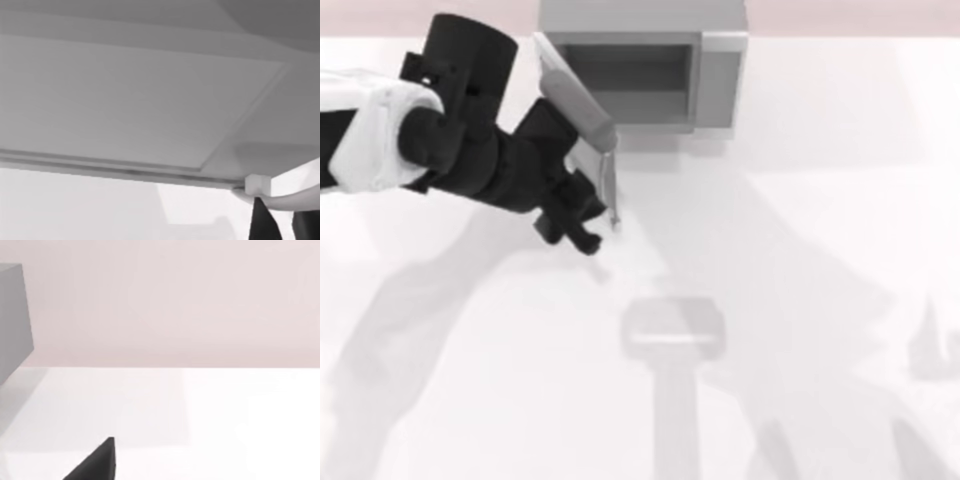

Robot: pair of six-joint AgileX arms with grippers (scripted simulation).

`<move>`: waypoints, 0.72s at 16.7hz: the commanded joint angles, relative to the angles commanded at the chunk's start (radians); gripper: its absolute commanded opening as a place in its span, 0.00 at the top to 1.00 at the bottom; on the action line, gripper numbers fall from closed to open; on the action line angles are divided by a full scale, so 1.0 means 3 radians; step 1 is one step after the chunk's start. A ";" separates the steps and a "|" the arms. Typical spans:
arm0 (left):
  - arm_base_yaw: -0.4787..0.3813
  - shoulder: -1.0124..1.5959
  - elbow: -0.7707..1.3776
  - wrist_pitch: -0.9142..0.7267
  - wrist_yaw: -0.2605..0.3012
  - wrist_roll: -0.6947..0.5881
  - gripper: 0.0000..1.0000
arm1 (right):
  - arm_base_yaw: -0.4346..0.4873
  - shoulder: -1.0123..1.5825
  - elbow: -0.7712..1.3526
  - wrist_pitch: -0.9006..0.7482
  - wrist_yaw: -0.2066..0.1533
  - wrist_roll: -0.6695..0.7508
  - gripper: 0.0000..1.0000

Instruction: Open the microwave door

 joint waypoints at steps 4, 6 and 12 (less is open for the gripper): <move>0.0079 -0.0009 0.0021 -0.0066 0.0089 0.0165 1.00 | 0.0000 0.0000 0.0000 0.0000 0.0000 0.0000 0.00; 0.0088 -0.0006 0.0020 -0.0076 0.0100 0.0184 1.00 | 0.0000 0.0000 0.0000 0.0000 0.0000 0.0000 0.00; 0.0088 -0.0006 0.0020 -0.0076 0.0100 0.0184 1.00 | 0.0000 0.0000 0.0000 0.0000 0.0000 0.0000 0.00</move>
